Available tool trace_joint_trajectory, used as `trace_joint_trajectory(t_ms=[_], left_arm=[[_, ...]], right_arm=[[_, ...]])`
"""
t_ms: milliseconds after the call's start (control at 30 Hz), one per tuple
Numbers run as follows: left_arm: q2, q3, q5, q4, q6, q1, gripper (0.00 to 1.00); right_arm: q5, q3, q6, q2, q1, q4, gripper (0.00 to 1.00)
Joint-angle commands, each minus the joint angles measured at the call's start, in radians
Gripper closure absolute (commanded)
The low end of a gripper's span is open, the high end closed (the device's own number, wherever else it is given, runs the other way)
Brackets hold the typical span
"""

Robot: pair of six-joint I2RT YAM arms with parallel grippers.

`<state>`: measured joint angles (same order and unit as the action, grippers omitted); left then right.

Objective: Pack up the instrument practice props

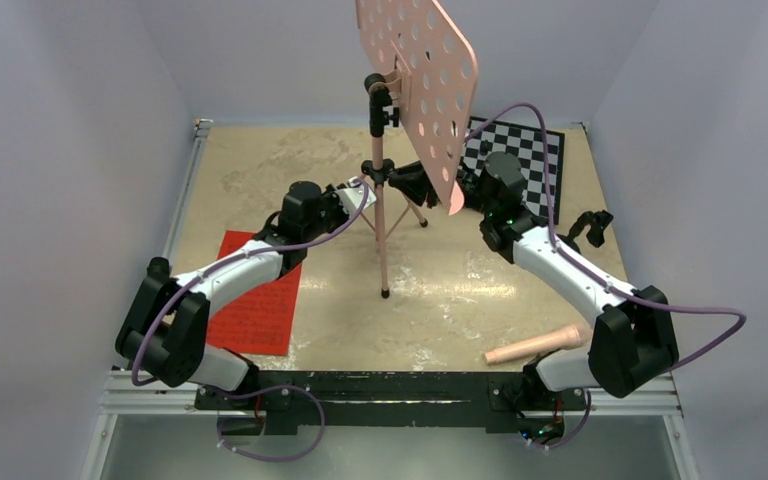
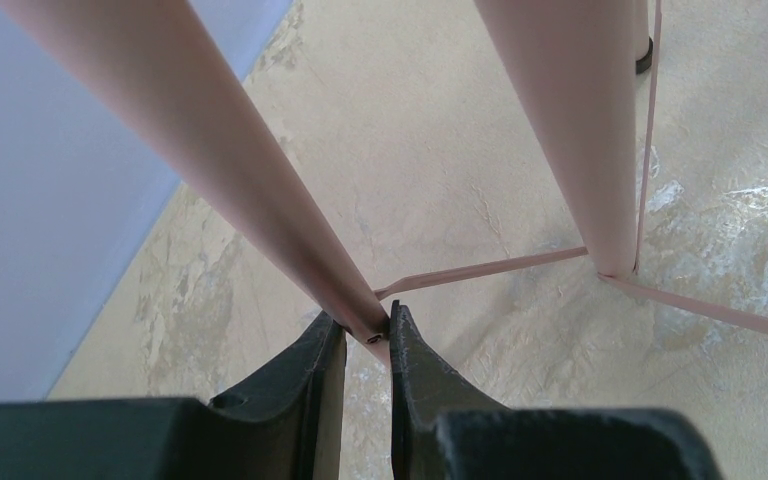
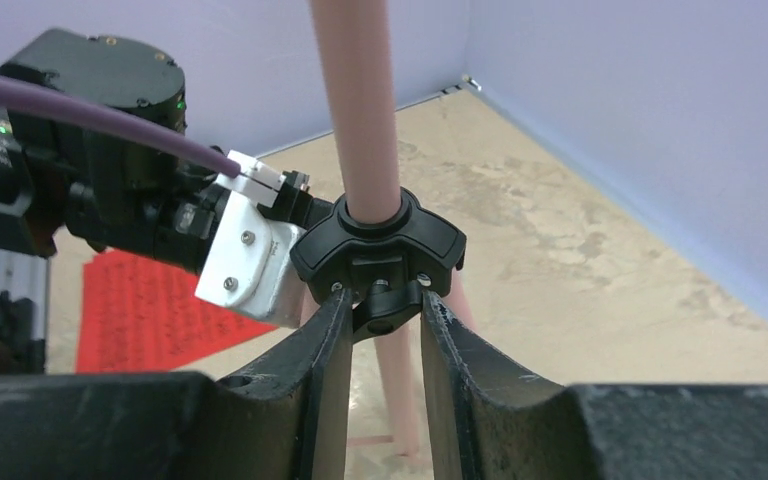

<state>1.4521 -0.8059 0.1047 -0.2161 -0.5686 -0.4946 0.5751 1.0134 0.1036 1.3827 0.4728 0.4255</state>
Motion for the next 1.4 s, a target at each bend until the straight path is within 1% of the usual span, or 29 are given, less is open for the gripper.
trace_joint_trajectory(t_ms=[0, 67, 167, 233, 467, 633, 733, 800, 867, 933, 967, 1033, 1067, 1167, 1200, 1267, 1300, 1367], left_arm=[[0.12, 0.063, 0.032, 0.345, -0.06, -0.026, 1.0], [0.122, 0.062, 0.032, 0.346, -0.06, -0.027, 1.0], [0.125, 0.059, 0.031, 0.349, -0.061, -0.026, 1.0], [0.128, 0.056, 0.031, 0.349, -0.06, -0.026, 1.0], [0.145, 0.038, 0.038, 0.356, -0.054, -0.027, 1.0], [0.152, 0.03, 0.038, 0.361, -0.051, -0.03, 1.0], [0.155, 0.028, 0.036, 0.362, -0.051, -0.031, 1.0], [0.155, 0.027, 0.036, 0.364, -0.051, -0.031, 1.0], [0.153, 0.03, 0.038, 0.363, -0.051, -0.031, 1.0], [0.15, 0.033, 0.038, 0.361, -0.05, -0.03, 1.0], [0.147, 0.035, 0.038, 0.361, -0.049, -0.03, 1.0], [0.141, 0.04, 0.039, 0.359, -0.048, -0.031, 1.0], [0.139, 0.044, 0.04, 0.358, -0.047, -0.031, 1.0], [0.132, 0.052, 0.044, 0.35, -0.047, -0.032, 1.0], [0.131, 0.053, 0.045, 0.348, -0.048, -0.031, 1.0], [0.128, 0.057, 0.046, 0.343, -0.053, -0.031, 1.0], [0.127, 0.059, 0.047, 0.341, -0.055, -0.031, 1.0], [0.126, 0.061, 0.051, 0.34, -0.057, -0.032, 1.0]], right_arm=[[-0.037, -0.051, -0.262, 0.015, -0.025, -0.014, 0.91], [-0.033, -0.057, -0.304, 0.018, -0.021, 0.005, 0.95], [-0.03, -0.075, -0.419, 0.014, -0.009, 0.038, 1.0], [-0.015, -0.095, -0.517, 0.014, -0.006, 0.064, 1.0], [0.035, -0.168, -0.946, 0.024, -0.004, 0.159, 1.0], [0.092, -0.205, -1.265, 0.023, -0.003, 0.16, 1.0], [0.136, -0.215, -1.474, 0.007, -0.002, 0.097, 1.0], [0.163, -0.236, -1.549, -0.007, -0.002, 0.096, 1.0], [0.188, -0.26, -1.591, -0.038, -0.003, 0.072, 1.0], [0.194, -0.29, -1.587, -0.074, -0.004, 0.052, 0.99], [0.188, -0.308, -1.575, -0.095, -0.005, 0.049, 0.92], [0.161, -0.345, -1.509, -0.146, -0.005, 0.039, 0.69], [0.15, -0.358, -1.465, -0.18, -0.005, -0.003, 0.59], [0.106, -0.367, -1.317, -0.292, -0.007, -0.179, 0.45], [0.09, -0.367, -1.247, -0.316, -0.007, -0.206, 0.39], [0.046, -0.343, -1.058, -0.346, -0.007, -0.249, 0.34], [0.0, -0.308, -0.92, -0.348, -0.007, -0.266, 0.33], [-0.085, -0.185, -0.577, -0.313, -0.031, -0.355, 0.32]])
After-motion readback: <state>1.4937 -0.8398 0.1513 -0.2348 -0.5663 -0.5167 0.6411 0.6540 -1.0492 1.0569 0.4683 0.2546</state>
